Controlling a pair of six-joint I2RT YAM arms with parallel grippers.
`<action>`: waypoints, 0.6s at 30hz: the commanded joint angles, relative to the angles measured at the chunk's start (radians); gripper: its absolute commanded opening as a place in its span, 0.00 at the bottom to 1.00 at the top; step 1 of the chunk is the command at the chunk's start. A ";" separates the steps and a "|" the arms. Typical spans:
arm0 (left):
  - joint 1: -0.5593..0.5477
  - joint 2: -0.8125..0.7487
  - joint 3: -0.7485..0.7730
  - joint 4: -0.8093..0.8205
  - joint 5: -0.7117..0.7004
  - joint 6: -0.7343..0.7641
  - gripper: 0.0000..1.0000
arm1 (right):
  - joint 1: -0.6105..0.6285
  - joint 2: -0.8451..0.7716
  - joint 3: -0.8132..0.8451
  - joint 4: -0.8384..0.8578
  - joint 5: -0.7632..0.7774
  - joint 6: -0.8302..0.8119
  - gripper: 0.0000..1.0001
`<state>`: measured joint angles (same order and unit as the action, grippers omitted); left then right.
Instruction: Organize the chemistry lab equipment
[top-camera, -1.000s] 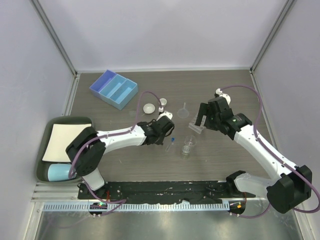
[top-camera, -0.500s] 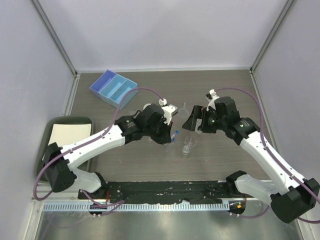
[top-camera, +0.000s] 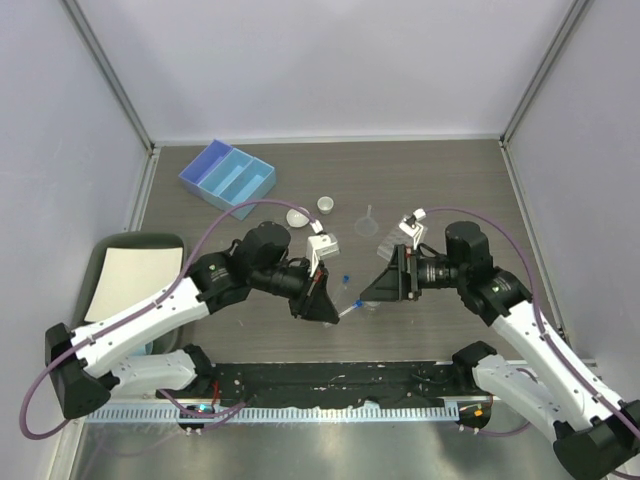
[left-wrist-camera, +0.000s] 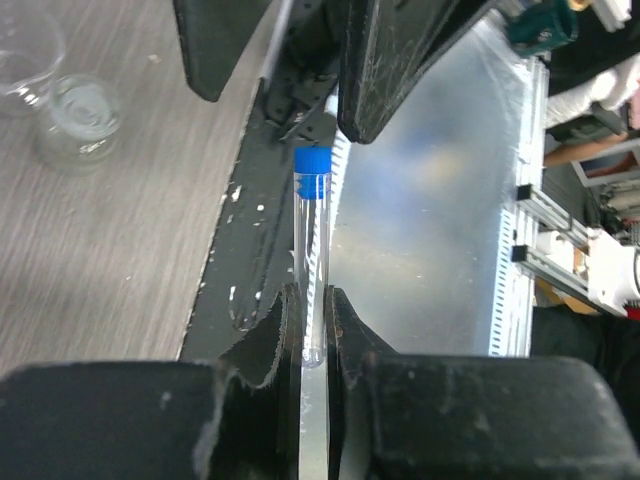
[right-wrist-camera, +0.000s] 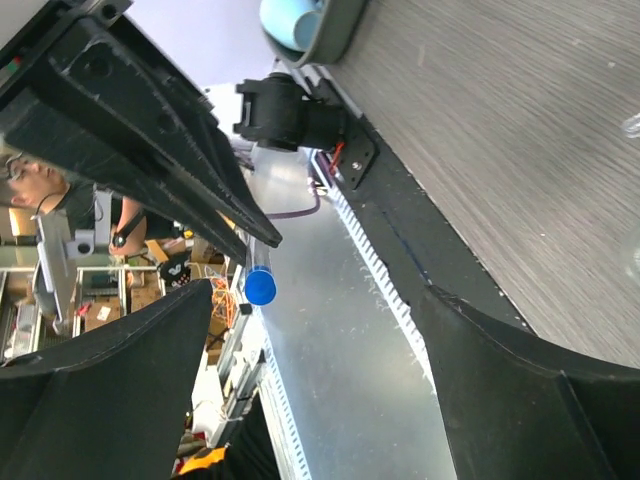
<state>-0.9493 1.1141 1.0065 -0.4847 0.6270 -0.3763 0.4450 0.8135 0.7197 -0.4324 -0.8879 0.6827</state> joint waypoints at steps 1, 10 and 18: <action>-0.003 -0.036 -0.022 0.081 0.149 0.022 0.00 | 0.006 -0.065 0.037 0.035 -0.097 0.028 0.87; -0.003 -0.008 -0.035 0.123 0.175 0.025 0.00 | 0.014 -0.070 0.049 0.058 -0.111 0.072 0.69; 0.014 -0.002 -0.036 0.133 0.171 0.033 0.00 | 0.087 -0.027 0.058 0.118 -0.077 0.120 0.56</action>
<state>-0.9466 1.1149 0.9730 -0.4053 0.7654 -0.3580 0.4843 0.7681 0.7319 -0.3813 -0.9699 0.7654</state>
